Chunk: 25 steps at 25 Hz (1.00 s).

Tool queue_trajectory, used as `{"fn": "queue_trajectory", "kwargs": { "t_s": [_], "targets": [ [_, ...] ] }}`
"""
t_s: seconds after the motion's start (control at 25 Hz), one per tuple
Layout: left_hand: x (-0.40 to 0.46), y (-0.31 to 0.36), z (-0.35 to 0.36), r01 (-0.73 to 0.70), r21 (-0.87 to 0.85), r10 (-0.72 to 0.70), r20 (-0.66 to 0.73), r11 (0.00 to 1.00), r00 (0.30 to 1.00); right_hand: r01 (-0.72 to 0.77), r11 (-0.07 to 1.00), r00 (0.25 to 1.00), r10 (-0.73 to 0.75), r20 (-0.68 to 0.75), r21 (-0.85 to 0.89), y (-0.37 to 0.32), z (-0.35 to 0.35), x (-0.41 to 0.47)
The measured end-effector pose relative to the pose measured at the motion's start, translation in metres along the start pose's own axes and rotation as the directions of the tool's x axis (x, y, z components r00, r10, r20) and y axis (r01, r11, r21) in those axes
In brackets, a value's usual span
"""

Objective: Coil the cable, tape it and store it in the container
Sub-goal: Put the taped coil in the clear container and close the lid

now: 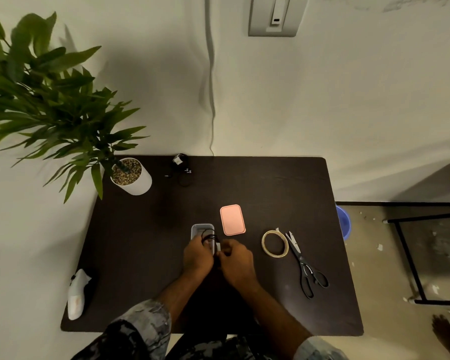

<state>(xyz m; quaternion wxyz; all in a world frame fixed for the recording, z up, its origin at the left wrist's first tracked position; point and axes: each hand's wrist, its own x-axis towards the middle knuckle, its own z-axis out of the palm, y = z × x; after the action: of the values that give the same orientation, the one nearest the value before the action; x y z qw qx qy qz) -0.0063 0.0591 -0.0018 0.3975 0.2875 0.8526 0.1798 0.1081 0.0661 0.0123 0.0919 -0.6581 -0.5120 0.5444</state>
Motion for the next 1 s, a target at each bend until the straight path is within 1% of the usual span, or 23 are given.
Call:
{"fn": "queue_trajectory", "kwargs": {
  "t_s": [0.12, 0.28, 0.36, 0.44, 0.56, 0.64, 0.76, 0.84, 0.92, 1.0],
  "targets": [
    [0.026, -0.005, -0.013, -0.005, 0.104, 0.003, 0.011, 0.995, 1.0, 0.011, 0.998, 1.0, -0.009, 0.029, -0.063, -0.017, 0.018, 0.013],
    [0.04, -0.003, -0.019, -0.055, 0.048, 0.05, 0.101, 0.997, 0.994, -0.013, 0.987, 1.0, 0.012, -0.003, -0.16, -0.028, 0.033, 0.03],
    [0.046, -0.004, -0.018, -0.023, 0.022, 0.02, 0.143, 1.0, 0.989, -0.03, 0.976, 1.0, 0.031, 0.001, -0.214, -0.029, 0.036, 0.037],
    [0.052, -0.009, -0.014, 0.016, 0.037, -0.022, 0.172, 0.999, 0.985, -0.051, 0.97, 0.999, 0.053, -0.001, -0.239, -0.027, 0.038, 0.042],
    [0.056, -0.012, -0.014, -0.018, 0.117, -0.006, 0.202, 0.993, 0.979, -0.075, 0.962, 0.997, 0.073, -0.019, -0.261, -0.026, 0.039, 0.046],
    [0.057, -0.012, -0.016, -0.035, 0.112, 0.013, 0.191, 0.993, 0.982, -0.068, 0.947, 0.998, 0.07, -0.005, -0.315, -0.028, 0.041, 0.049],
    [0.058, -0.012, -0.018, -0.042, 0.05, 0.032, 0.182, 0.998, 0.983, -0.013, 0.905, 0.995, 0.054, 0.085, -0.425, -0.031, 0.045, 0.049],
    [0.056, -0.011, -0.017, -0.077, 0.089, 0.058, 0.196, 0.993, 0.979, 0.029, 0.892, 0.996, 0.013, 0.089, -0.451, -0.029, 0.047, 0.049],
    [0.051, -0.008, -0.014, -0.079, 0.15, 0.05, 0.189, 0.986, 0.981, 0.076, 0.878, 0.995, -0.038, 0.089, -0.473, -0.024, 0.047, 0.048],
    [0.046, -0.008, -0.013, -0.083, 0.151, 0.054, 0.187, 0.985, 0.981, 0.127, 0.848, 0.99, -0.08, 0.113, -0.515, -0.02, 0.047, 0.046]
  ]
}}
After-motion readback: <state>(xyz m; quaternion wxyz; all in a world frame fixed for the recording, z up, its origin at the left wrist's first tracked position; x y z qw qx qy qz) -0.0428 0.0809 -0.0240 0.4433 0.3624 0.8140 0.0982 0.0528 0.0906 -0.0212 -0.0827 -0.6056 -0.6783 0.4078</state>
